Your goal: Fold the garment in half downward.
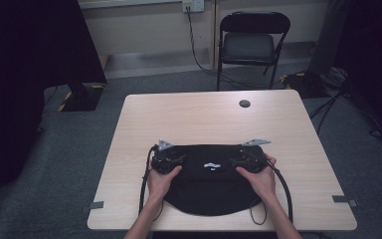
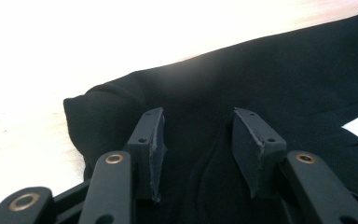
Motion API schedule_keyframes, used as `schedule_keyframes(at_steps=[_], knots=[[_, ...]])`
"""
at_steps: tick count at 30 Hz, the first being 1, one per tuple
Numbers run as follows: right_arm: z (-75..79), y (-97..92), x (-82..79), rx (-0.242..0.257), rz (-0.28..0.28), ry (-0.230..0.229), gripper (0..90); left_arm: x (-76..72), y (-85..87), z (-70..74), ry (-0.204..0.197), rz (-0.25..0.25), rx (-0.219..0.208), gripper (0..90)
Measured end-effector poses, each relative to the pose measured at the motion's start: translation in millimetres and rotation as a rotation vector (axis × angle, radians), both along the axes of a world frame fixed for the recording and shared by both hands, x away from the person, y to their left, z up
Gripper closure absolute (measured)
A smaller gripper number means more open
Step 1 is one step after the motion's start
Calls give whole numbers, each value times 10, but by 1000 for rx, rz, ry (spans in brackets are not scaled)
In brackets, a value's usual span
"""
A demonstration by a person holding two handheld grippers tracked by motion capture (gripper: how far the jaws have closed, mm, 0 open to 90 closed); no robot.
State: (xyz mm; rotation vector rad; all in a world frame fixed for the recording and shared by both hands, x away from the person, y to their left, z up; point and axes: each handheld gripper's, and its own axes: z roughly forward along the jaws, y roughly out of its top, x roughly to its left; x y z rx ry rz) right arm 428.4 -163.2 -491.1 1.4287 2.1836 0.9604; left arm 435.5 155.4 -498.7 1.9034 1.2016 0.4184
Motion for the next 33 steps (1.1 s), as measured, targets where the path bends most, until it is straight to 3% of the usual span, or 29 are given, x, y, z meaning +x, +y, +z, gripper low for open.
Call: schedule_keyframes(at_steps=[4, 6, 12, 15, 17, 21, 24, 26, 28, 33], knots=[[-7, 37, 109, -6, 4, -11, 248, 46, 3, -7, -13, 13, 10, 539], [10, 35, 182, 4, 1, 7, 257, 62, -4, -8, -17, 11, 14, 526], [22, 8, 166, 9, 5, 7, 292, 47, -7, 5, -8, 6, 16, 493], [66, -50, 141, 46, 10, 24, 305, 28, 32, 69, -11, 18, -13, 476], [161, -108, 92, 72, 25, 21, 325, -7, 102, 202, -31, 28, -83, 459], [315, -190, 41, 124, 42, -6, 367, -24, 116, 364, -12, -14, -157, 458], [391, -213, 46, 153, 56, -13, 412, -27, 59, 378, -11, -31, -147, 474], [391, -189, 63, 145, 63, -6, 441, -7, -84, 323, 7, -73, -95, 480], [347, -139, 82, 128, 78, 12, 459, 6, -148, 276, 18, -80, -68, 488], [237, -54, 133, 110, 76, 39, 489, 42, -149, 188, 57, -69, -71, 492]])
